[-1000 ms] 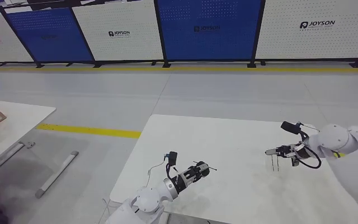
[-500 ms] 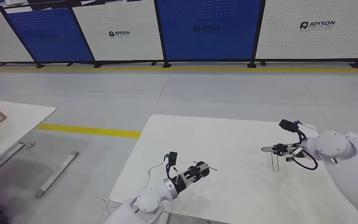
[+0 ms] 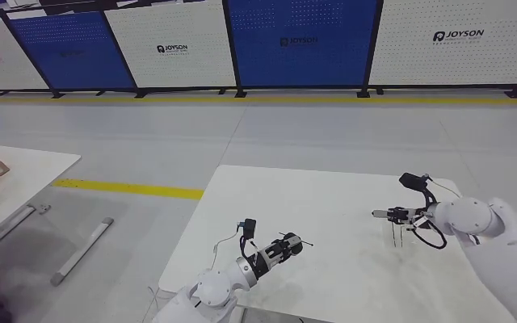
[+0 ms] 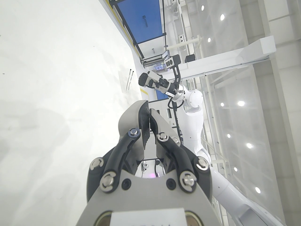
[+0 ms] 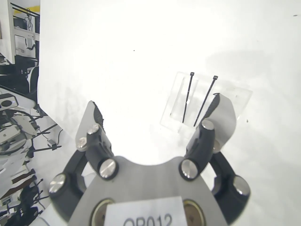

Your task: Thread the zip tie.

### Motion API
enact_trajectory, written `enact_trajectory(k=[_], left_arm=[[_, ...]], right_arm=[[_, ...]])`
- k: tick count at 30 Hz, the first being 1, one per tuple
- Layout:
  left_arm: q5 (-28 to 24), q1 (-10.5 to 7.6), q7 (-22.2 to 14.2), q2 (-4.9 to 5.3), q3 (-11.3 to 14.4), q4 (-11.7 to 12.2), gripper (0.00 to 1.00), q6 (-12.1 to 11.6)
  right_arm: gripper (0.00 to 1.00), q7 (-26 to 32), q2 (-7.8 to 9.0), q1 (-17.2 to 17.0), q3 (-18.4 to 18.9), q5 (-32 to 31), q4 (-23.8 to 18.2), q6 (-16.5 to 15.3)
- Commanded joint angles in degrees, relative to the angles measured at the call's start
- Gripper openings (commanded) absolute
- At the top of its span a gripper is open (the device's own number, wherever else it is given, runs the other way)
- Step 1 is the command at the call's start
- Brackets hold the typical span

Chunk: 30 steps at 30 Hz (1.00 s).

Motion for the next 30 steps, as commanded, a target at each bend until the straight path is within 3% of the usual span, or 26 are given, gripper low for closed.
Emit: enact_trajectory(k=[1, 4, 8, 15, 30], left_arm=[[0.00, 0.00, 0.00, 0.00, 0.00, 0.00, 0.00, 0.00], [0.00, 0.00, 0.00, 0.00, 0.00, 0.00, 0.00, 0.00], [0.00, 0.00, 0.00, 0.00, 0.00, 0.00, 0.00, 0.00], [0.00, 0.00, 0.00, 0.00, 0.00, 0.00, 0.00, 0.00], [0.00, 0.00, 0.00, 0.00, 0.00, 0.00, 0.00, 0.00]], right_arm=[[1.00, 0.01, 0.00, 0.00, -0.01, -0.01, 0.00, 0.02], [1.00, -0.66, 0.00, -0.45, 0.07, 0.01, -0.09, 0.23], [1.00, -0.78, 0.39, -0.75, 1.58, -0.39, -0.88, 2.79], [1.00, 4.91, 0.32, 0.86, 1.03, -3.04, -1.25, 8.70], [1.00, 5.63, -0.31, 1.53, -0.14, -4.13, 0.61, 8.73]])
